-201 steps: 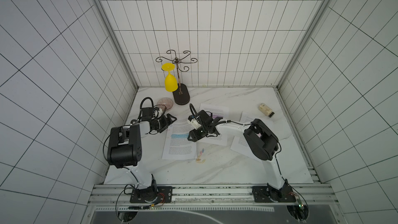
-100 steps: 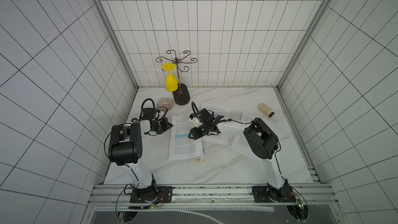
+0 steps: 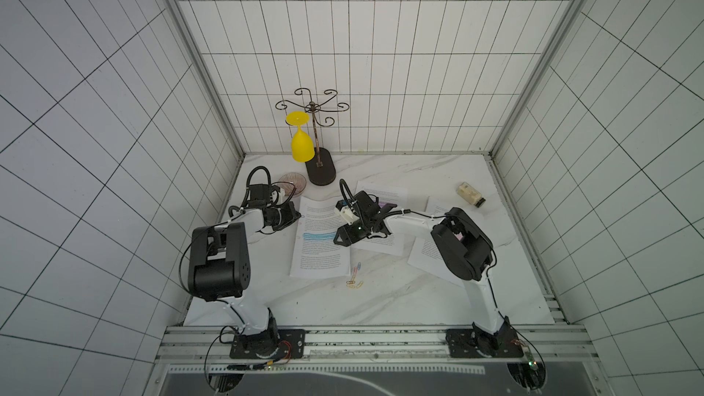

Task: Unclip the paperclips from the documents
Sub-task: Pick up the document from the center of the board.

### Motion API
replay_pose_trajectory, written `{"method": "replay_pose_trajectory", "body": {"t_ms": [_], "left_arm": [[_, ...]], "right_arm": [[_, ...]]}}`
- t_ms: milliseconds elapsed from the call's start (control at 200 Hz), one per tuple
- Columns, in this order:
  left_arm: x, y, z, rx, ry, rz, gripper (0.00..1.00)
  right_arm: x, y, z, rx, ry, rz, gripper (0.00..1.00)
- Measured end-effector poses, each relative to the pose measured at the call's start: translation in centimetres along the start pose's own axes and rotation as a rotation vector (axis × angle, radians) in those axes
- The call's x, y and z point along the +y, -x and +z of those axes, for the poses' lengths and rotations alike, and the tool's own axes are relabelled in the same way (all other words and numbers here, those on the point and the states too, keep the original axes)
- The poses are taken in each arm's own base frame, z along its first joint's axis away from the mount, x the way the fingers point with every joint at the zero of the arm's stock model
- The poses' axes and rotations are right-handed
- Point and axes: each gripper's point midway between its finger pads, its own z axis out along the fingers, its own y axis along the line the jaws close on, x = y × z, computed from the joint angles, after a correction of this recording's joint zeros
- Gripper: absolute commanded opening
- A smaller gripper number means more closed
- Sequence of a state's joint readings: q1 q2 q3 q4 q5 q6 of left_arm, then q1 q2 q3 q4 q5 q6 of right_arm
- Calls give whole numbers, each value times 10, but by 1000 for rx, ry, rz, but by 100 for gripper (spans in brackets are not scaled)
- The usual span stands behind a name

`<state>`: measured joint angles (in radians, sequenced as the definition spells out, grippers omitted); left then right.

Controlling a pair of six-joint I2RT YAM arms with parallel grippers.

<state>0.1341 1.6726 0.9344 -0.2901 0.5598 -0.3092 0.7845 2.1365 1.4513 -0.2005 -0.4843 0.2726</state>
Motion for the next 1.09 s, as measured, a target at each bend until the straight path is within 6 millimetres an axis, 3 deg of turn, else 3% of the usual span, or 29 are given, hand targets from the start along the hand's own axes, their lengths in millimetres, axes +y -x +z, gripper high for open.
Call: {"method": "replay_pose_trajectory", "body": {"t_ms": [165, 320, 515, 650, 770, 964, 1094], "left_arm": [[-14, 18, -10, -53, 28, 95, 0], [-10, 17, -9, -43, 88, 145, 0], [-1, 16, -12, -34, 166, 188, 0], [-13, 25, -20, -63, 179, 242, 0], [-31, 31, -29, -98, 168, 299, 0], [-47, 30, -31, -106, 162, 359, 0], [-54, 30, -33, -107, 164, 380, 0]], "right_arm": [[-6, 4, -4, -6, 3, 21, 40], [-2, 16, -9, -26, 18, 27, 39], [3, 23, -12, -38, 32, 11, 48], [1, 27, -18, -48, 37, -11, 52], [-3, 44, -37, -103, 45, -24, 53], [-10, 87, -85, -257, 73, -48, 54], [-9, 96, -95, -292, 99, -69, 56]]}}
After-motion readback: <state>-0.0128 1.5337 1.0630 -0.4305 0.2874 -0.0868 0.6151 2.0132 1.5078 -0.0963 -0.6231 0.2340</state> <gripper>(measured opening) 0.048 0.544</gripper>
